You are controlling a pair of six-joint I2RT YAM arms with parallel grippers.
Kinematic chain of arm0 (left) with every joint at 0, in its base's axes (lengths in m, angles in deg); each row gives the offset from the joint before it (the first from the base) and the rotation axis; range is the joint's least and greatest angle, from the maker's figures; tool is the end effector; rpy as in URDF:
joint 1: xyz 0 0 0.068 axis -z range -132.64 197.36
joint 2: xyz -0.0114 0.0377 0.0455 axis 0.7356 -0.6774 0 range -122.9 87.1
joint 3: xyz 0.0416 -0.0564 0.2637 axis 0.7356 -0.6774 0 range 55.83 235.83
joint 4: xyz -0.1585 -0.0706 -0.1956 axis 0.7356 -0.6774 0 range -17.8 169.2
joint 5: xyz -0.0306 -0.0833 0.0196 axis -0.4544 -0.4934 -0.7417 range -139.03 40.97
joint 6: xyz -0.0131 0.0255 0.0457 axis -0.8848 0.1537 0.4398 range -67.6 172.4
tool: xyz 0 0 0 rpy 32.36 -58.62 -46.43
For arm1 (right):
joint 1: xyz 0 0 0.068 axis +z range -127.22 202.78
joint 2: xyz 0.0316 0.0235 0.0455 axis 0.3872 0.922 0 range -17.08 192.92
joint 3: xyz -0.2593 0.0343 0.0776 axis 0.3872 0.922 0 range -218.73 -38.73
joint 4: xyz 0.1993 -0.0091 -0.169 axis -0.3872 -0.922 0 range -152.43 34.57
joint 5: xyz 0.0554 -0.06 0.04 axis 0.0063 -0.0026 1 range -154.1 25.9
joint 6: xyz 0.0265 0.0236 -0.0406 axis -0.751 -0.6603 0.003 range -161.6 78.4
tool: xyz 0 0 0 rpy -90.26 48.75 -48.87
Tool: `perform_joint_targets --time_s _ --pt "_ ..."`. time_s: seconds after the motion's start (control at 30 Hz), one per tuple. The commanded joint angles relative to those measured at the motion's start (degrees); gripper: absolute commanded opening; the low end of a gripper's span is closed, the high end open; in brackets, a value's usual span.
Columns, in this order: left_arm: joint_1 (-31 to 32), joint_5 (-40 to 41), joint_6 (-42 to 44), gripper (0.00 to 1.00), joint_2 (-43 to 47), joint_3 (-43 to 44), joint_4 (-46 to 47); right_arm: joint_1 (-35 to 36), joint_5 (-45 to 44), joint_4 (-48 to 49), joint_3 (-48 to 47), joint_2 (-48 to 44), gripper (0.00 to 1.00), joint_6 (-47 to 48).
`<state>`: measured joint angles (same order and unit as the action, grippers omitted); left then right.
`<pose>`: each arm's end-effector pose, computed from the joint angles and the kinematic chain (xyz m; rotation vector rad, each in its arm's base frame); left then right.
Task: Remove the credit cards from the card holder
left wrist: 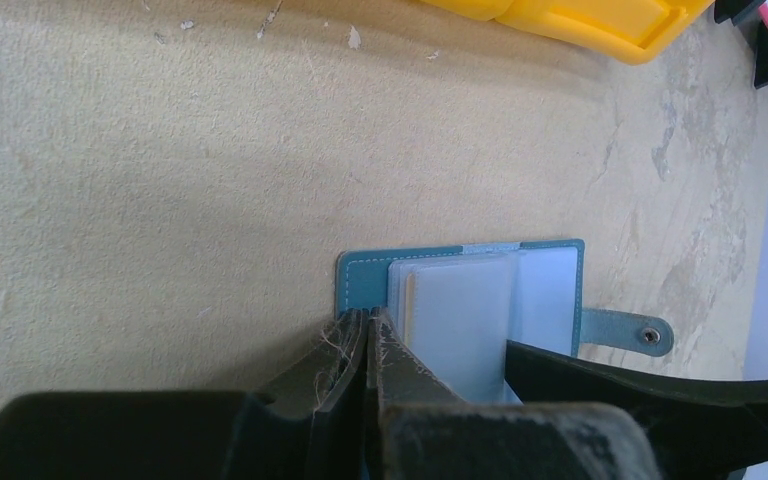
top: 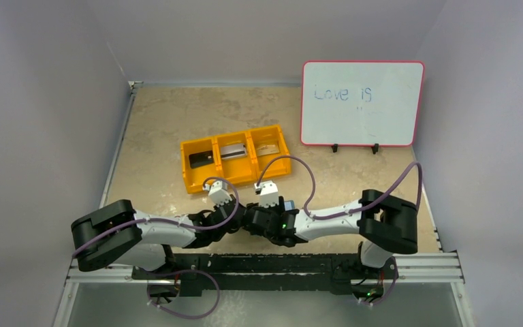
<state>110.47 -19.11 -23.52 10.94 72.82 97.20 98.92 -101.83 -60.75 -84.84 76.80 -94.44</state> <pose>0.1121 -0.1818 0.1212 -0.5263 2.2230 -0.7526 0.0950 0.2942 0.1541 -0.2045 2.2702 0.3487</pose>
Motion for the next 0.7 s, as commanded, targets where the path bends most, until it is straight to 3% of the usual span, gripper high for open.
perform_joint_targets --time_s 0.0,0.2,0.4,0.67 --pt "-0.01 -1.38 0.48 0.0 -1.36 -1.22 -4.99 0.62 -1.19 -7.72 1.04 4.04 0.65 -2.21" --pt "-0.03 -0.71 -0.52 0.0 -0.51 -2.2 -4.49 1.82 -3.66 -11.7 -1.36 5.59 0.62 -3.52" --pt "-0.02 -0.99 -0.31 0.0 -0.87 -2.01 -4.29 1.76 -2.87 -11.12 0.22 1.44 0.56 -5.88" --pt "-0.02 -1.24 0.11 0.0 -1.64 -1.78 -4.66 -0.44 0.7 -8.26 2.48 -4.45 0.6 -6.57"
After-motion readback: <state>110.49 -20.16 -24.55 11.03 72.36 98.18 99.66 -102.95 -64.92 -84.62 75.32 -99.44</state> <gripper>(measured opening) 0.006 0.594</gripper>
